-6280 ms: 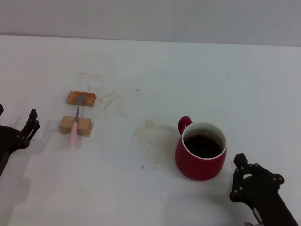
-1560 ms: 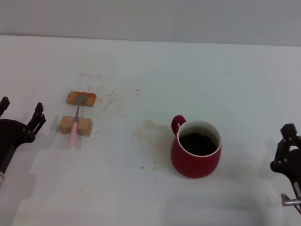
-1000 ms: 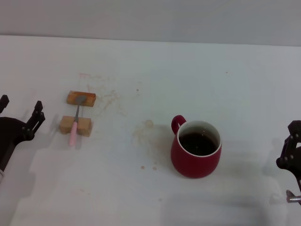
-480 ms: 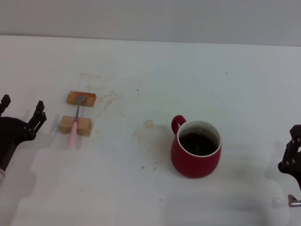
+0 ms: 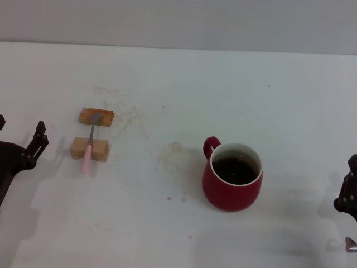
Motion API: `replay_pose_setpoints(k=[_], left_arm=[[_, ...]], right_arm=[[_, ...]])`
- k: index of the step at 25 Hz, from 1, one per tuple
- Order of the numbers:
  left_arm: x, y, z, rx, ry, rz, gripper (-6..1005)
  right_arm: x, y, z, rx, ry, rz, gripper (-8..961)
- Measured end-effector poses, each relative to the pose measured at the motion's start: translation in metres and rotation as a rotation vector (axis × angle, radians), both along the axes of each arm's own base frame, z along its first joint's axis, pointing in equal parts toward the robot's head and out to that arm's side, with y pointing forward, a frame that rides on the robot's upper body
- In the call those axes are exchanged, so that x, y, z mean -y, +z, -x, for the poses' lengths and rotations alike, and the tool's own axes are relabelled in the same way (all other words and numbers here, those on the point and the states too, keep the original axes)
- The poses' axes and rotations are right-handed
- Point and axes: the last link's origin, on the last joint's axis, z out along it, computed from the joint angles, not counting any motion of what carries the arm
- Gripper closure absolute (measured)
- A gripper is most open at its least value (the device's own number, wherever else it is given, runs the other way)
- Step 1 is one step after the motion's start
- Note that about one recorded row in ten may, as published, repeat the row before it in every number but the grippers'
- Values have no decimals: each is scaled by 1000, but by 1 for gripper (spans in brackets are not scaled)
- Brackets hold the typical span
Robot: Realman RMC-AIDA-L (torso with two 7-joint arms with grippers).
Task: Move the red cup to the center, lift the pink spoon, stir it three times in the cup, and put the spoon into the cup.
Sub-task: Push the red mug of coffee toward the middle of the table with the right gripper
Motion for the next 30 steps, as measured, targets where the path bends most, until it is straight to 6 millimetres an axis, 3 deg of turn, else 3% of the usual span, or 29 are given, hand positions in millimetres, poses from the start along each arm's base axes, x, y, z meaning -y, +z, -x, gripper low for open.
replay_pose_setpoints(k=[30], left_arm=[[-3,1,-1,-1,-3,-2,155]], right_arm=[[-1,-2,3,40,2,6,953]])
